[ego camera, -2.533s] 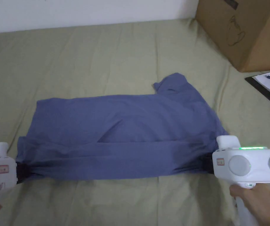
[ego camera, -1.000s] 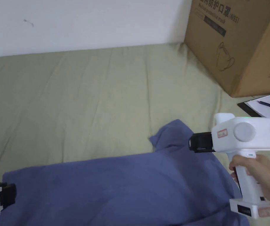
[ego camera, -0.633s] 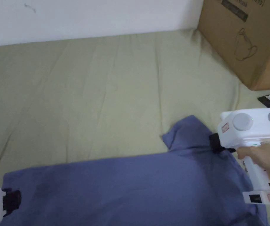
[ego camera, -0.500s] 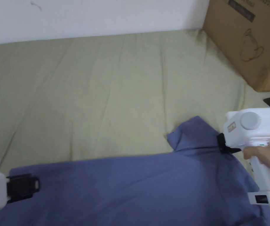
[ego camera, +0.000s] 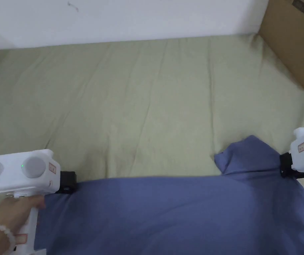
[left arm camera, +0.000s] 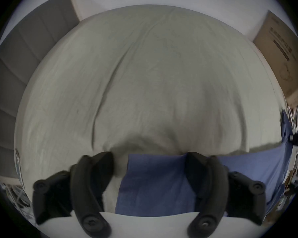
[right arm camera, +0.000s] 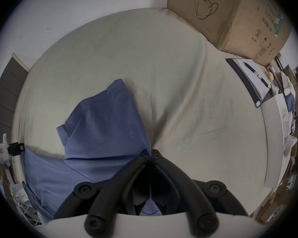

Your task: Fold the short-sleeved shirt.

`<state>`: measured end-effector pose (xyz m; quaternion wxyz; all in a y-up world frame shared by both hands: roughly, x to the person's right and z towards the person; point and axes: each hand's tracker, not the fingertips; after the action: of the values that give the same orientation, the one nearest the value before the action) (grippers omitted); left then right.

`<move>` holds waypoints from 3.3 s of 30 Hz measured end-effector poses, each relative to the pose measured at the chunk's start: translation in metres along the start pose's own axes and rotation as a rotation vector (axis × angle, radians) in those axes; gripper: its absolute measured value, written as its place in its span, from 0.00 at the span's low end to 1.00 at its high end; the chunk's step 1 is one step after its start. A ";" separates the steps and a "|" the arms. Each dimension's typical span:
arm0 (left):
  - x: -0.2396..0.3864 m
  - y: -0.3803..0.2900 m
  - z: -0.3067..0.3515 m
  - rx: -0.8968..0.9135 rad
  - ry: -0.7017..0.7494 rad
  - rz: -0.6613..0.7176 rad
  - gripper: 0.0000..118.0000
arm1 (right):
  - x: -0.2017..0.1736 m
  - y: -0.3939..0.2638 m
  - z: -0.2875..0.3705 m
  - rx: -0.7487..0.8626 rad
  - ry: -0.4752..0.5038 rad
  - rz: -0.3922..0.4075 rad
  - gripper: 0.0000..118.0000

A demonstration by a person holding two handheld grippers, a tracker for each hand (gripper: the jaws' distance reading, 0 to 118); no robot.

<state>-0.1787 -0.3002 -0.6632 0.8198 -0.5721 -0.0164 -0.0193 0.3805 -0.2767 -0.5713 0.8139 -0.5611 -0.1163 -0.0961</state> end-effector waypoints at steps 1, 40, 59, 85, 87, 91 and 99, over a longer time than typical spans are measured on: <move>-0.004 0.002 0.004 -0.001 -0.013 0.009 0.36 | -0.002 0.001 0.003 -0.001 -0.005 0.005 0.00; -0.112 -0.272 0.168 0.194 -0.245 0.205 0.80 | -0.010 -0.288 0.181 0.273 0.112 0.149 0.80; -0.191 -0.307 0.104 0.153 -0.777 0.657 0.88 | -0.225 -0.306 0.166 0.376 0.365 0.282 0.00; -0.133 -0.223 0.120 0.098 -0.845 0.499 0.06 | -0.185 -0.305 0.177 0.364 0.344 0.247 0.00; -0.102 -0.209 0.154 0.123 -0.813 0.399 0.06 | -0.171 -0.306 0.181 0.386 0.328 0.241 0.00; -0.017 -0.188 0.198 0.108 -0.792 0.217 0.06 | -0.138 -0.307 0.189 0.430 0.312 0.205 0.00; 0.154 -0.174 0.154 -0.079 -0.739 -0.011 0.06 | -0.071 -0.316 0.189 0.458 0.278 0.065 0.00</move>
<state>-0.0341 -0.2176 -0.4392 0.7358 -0.5716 -0.3135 0.1833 0.2063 -0.2095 -0.2462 0.9305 -0.3470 -0.0041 -0.1171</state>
